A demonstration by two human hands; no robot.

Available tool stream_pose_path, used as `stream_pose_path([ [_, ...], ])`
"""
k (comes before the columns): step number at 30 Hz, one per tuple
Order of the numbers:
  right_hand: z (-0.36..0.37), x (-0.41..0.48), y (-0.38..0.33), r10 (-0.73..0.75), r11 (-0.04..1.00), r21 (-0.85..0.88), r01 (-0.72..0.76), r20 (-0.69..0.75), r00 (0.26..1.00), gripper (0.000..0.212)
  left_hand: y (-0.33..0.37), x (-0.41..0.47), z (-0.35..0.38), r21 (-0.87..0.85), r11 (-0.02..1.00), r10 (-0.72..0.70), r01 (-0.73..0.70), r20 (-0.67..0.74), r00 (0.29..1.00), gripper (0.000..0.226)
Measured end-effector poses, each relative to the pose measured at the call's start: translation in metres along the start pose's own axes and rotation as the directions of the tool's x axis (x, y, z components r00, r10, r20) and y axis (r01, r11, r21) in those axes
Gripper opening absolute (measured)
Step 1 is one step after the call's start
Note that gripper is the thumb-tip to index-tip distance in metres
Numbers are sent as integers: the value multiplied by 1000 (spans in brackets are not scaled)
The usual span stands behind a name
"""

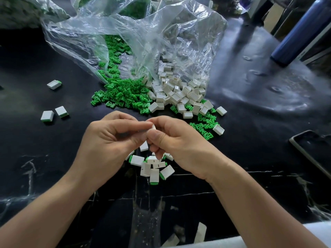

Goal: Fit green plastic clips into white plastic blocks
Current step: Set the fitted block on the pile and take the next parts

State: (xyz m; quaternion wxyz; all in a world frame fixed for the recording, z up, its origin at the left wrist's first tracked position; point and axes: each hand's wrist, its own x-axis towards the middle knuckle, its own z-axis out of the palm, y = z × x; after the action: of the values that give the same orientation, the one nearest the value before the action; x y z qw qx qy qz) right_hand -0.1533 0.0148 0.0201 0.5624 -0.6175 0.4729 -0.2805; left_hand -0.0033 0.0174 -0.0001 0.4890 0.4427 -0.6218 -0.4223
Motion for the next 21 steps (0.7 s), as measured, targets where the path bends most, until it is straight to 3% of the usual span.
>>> stream_pose_path([
  [6, 11, 3, 6, -17, 989, -149, 6, -72, 997, 11, -1, -4, 6, -18, 1000, -7, 6, -73, 997, 20],
  [16, 16, 3, 8, -24, 983, -181, 5, -103, 994, 21, 1, -5, 9, -88, 993, -90, 80, -110, 990, 17],
  [21, 17, 2, 9, -30, 987, -161, 10, -120, 992, 15, 4, -6, 10, -116, 989, -101, 87, -118, 988, 17],
])
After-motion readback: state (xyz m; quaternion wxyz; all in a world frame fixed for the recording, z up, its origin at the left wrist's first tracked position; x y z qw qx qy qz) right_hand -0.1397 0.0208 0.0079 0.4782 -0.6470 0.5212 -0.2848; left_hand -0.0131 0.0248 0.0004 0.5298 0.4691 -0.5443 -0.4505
